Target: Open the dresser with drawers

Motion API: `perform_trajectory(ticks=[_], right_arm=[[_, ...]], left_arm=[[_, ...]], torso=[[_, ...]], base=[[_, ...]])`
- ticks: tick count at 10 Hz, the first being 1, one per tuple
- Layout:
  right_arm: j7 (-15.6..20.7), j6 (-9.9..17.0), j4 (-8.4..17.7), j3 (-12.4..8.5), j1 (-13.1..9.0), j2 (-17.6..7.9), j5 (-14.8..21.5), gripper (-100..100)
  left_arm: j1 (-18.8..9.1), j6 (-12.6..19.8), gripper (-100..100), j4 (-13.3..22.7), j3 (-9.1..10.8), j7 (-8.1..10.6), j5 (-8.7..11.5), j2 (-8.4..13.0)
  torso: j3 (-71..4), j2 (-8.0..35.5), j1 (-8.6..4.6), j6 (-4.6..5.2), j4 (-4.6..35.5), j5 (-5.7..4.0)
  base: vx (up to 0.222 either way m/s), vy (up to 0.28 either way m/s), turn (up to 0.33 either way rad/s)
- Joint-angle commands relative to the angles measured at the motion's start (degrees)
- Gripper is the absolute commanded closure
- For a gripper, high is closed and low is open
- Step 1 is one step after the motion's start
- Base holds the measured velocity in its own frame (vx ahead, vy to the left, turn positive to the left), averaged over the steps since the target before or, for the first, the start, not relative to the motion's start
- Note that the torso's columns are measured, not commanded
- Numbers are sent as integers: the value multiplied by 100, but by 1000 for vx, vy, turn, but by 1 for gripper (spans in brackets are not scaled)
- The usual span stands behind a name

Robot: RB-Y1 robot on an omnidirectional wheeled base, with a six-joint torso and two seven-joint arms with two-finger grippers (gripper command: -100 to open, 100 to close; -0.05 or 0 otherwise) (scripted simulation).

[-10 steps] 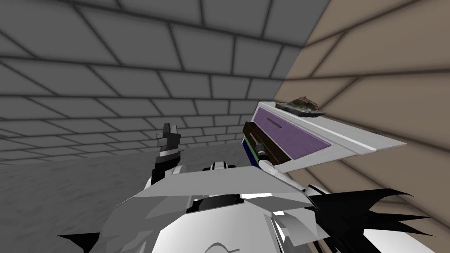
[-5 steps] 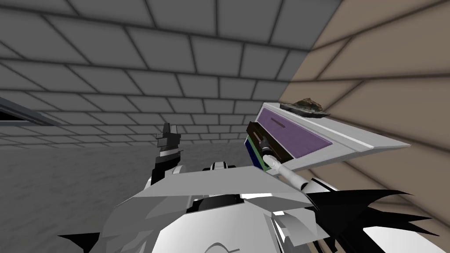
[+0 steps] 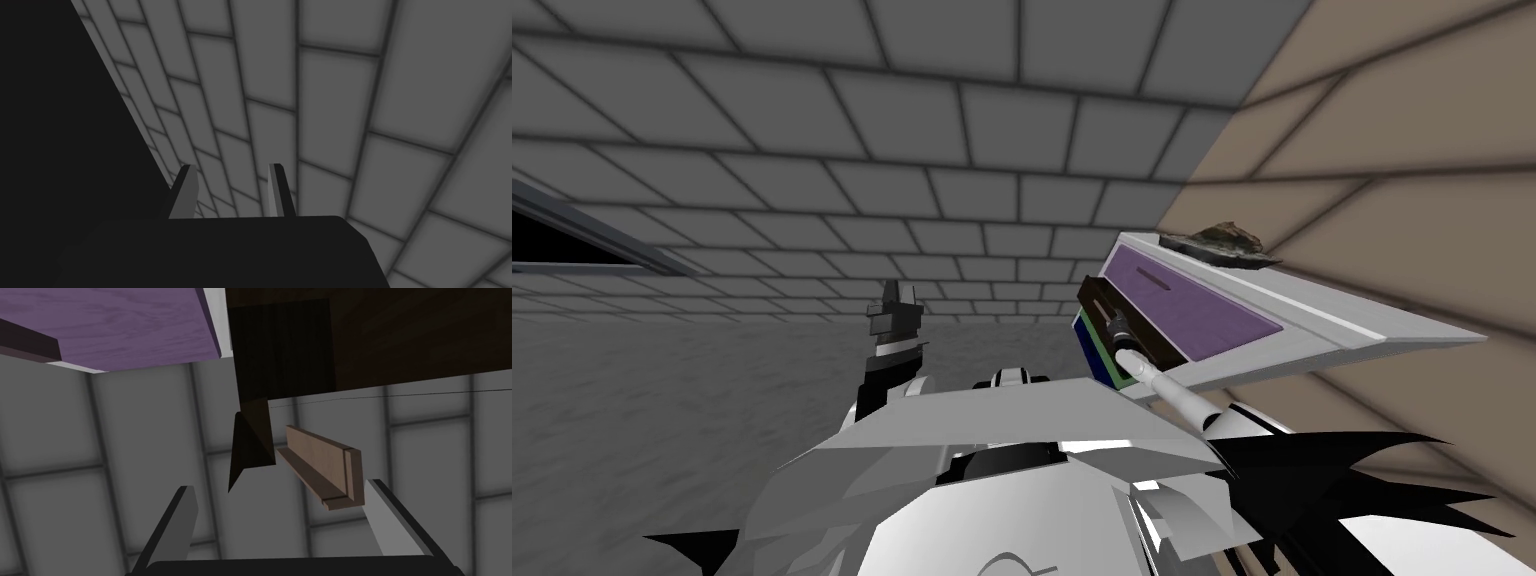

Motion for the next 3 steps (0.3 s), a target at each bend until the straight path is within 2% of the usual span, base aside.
perform_trajectory(ticks=[1,3], right_arm=[[0,-5,2,4,2,4,0,0],[0,-13,4,9,5,10,-1,0]], left_arm=[[0,0,0,0,0,0,0,0],[0,0,0,0,0,0,0,0]], torso=[[1,0,-3,-3,-2,-4],[-1,-4,-6,-5,-5,-8]], base=[[0,0,0],[0,0,0]])
